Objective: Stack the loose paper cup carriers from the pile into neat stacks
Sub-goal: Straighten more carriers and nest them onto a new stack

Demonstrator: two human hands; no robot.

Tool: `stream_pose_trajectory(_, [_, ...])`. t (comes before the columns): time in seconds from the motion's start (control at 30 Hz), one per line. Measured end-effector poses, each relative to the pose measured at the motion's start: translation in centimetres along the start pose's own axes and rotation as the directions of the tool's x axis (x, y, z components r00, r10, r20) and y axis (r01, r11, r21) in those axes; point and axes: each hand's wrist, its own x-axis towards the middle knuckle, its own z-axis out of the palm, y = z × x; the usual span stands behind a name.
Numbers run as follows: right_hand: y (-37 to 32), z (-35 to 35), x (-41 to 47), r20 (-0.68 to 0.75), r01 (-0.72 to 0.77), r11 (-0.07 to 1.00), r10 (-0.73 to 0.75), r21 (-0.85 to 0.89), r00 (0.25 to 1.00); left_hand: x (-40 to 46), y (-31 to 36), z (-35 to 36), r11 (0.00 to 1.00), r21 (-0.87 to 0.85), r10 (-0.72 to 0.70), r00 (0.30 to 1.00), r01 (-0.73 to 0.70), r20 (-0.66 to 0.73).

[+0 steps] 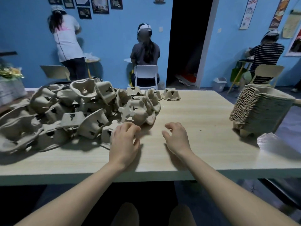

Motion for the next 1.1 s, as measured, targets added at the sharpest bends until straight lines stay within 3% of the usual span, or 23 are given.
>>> stream_pose_trajectory(0.13, [-1.0, 1.7, 0.5, 0.023, 0.006, 0.999, -0.007, 0.042, 1.000, -0.2, -1.4, 0.1, 0.995, 0.007, -0.102, 0.990, 0.103, -0.093])
stream_pose_trajectory(0.3, [-2.7, 3.1, 1.7, 0.029, -0.025, 0.987, 0.021, 0.159, 0.999, 0.2, -1.8, 0.5, 0.986, -0.032, -0.164, 0.980, 0.161, -0.110])
stream_pose_trajectory(0.67, [-5.5, 4.5, 4.9, 0.032, -0.146, 0.917, 0.145, 0.372, 0.989, 0.2, -2.1, 0.5, 0.984, -0.055, -0.174, 0.979, 0.169, -0.109])
stream_pose_trajectory(0.87, [-5.0, 3.1, 4.2, -0.030, 0.008, 0.942, 0.002, 0.335, 1.000, 0.3, -2.2, 0.5, 0.985, -0.076, -0.162, 0.979, 0.153, -0.125])
stream_pose_trajectory(1.1, [-3.9, 0.6, 2.5, -0.105, 0.156, 0.899, -0.124, 0.409, 0.987, 0.2, -2.2, 0.6, 0.989, -0.054, -0.143, 0.981, 0.137, -0.131])
